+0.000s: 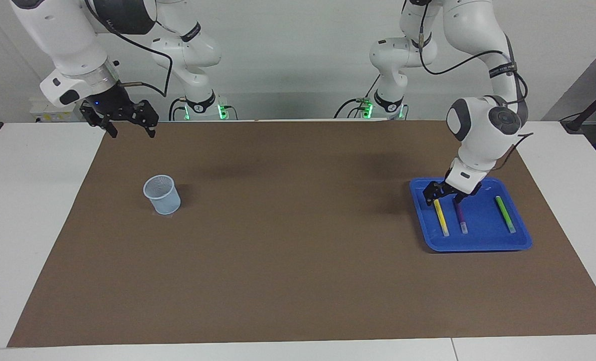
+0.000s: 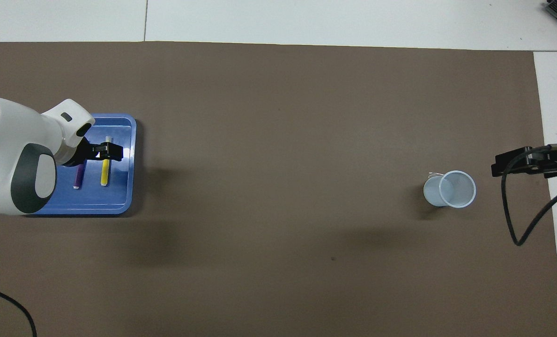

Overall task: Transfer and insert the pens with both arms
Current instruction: 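Reach the left gripper down and grasp the yellow pen in the tray, then lift the yellow pen with the left gripper while the right gripper approaches, then grasp the yellow pen tip with the right gripper, open the left gripper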

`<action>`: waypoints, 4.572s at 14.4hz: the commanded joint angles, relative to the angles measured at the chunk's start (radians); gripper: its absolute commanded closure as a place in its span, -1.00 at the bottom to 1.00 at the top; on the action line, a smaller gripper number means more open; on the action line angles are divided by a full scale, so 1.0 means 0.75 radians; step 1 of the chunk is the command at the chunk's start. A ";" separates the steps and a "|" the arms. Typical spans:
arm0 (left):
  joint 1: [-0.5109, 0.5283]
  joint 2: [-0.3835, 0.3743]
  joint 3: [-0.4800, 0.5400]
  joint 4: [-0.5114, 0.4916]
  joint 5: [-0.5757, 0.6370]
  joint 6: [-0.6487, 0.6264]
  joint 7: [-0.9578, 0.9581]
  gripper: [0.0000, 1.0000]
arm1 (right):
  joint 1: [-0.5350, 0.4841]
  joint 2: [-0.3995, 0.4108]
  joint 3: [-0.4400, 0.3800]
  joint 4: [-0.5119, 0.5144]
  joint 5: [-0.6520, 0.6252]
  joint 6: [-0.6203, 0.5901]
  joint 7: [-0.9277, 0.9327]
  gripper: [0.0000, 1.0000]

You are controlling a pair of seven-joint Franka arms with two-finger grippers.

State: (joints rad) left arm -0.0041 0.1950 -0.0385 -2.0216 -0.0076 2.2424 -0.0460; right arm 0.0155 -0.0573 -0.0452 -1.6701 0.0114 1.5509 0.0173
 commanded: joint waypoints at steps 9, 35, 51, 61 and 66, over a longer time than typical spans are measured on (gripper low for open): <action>0.055 0.139 -0.002 0.006 -0.014 0.178 0.104 -0.92 | 0.051 -0.034 0.030 -0.043 0.013 0.026 -0.031 -1.00; 0.038 0.086 0.000 0.223 -0.059 -0.263 0.008 1.00 | 0.319 -0.100 0.038 -0.356 0.592 0.545 0.803 -1.00; -0.101 -0.176 -0.020 0.184 -0.662 -0.519 -1.370 1.00 | 0.656 -0.012 0.040 -0.434 0.866 1.049 1.133 -1.00; -0.148 -0.350 -0.020 -0.080 -1.021 -0.505 -1.521 1.00 | 0.990 0.223 0.040 -0.369 0.903 1.513 1.139 -1.00; -0.154 -0.387 -0.020 -0.109 -1.055 -0.505 -1.606 1.00 | 0.992 0.254 0.040 -0.315 0.903 1.513 1.137 -1.00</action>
State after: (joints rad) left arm -0.1020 -0.0547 -0.0686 -2.0607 -0.7690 1.8614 -1.2232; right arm 0.7599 0.1132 -0.0147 -1.9334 0.6624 2.6863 0.8691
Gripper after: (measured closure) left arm 0.828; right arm 0.000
